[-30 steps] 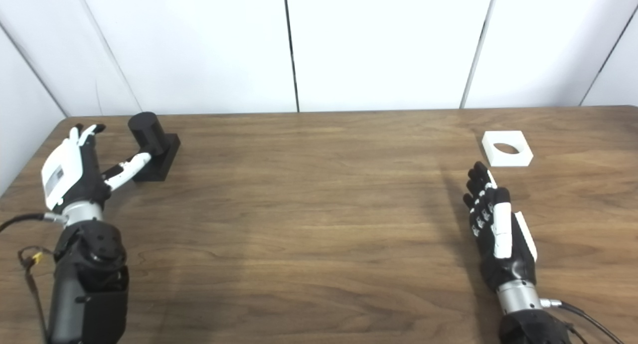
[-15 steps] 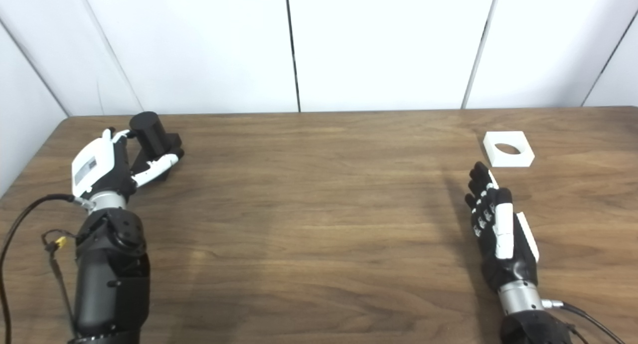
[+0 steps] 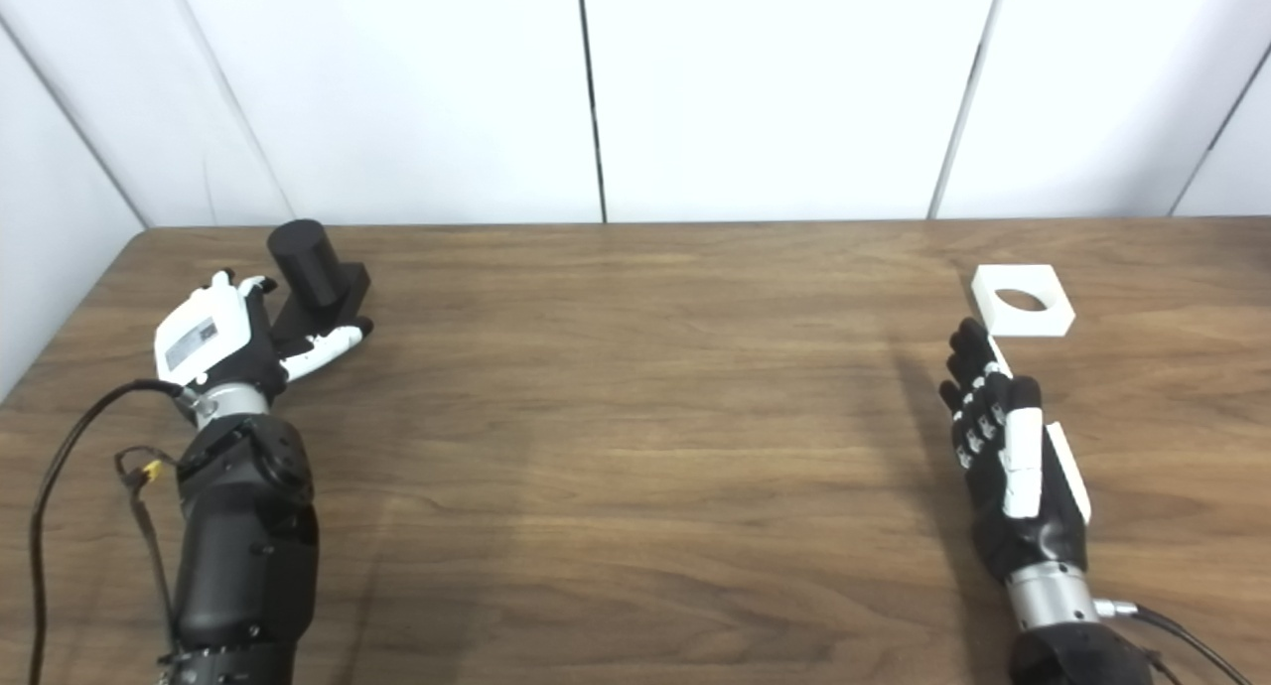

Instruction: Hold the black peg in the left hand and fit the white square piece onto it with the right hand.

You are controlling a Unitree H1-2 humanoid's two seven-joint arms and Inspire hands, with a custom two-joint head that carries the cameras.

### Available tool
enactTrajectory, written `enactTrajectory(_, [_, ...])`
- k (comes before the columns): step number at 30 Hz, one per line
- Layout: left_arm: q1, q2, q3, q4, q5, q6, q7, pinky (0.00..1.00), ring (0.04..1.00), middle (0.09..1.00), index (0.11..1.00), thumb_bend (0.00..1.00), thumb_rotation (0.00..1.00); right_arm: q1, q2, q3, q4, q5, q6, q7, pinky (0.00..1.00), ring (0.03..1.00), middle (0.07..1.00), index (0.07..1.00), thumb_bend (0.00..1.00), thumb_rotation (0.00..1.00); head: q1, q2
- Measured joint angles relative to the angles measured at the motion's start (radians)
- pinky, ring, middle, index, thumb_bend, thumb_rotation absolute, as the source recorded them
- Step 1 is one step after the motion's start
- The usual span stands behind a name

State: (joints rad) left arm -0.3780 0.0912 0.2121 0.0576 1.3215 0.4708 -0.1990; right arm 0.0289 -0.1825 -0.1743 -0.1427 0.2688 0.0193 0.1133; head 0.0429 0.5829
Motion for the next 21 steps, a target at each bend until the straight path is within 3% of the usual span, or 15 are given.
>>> enactTrajectory(12, [-0.001,-0.013,0.032,0.006,0.017,0.000,0.001,1.00,1.000,1.000,0.895,0.85,0.71,-0.014,-0.028,-0.011,0.032,0.020,-0.029,0.018,1.00,1.000,0.967,0.952,0.69,1.00,0.034,-0.002])
enactTrajectory(21, [-0.051,0.002,0.038,0.090,0.056,0.000,-0.015,1.00,1.000,0.998,0.891,0.86,0.73,-0.015,-0.041,-0.015,0.040,0.022,-0.031,0.025,0.99,0.997,0.962,0.945,0.68,1.00,0.046,-0.011])
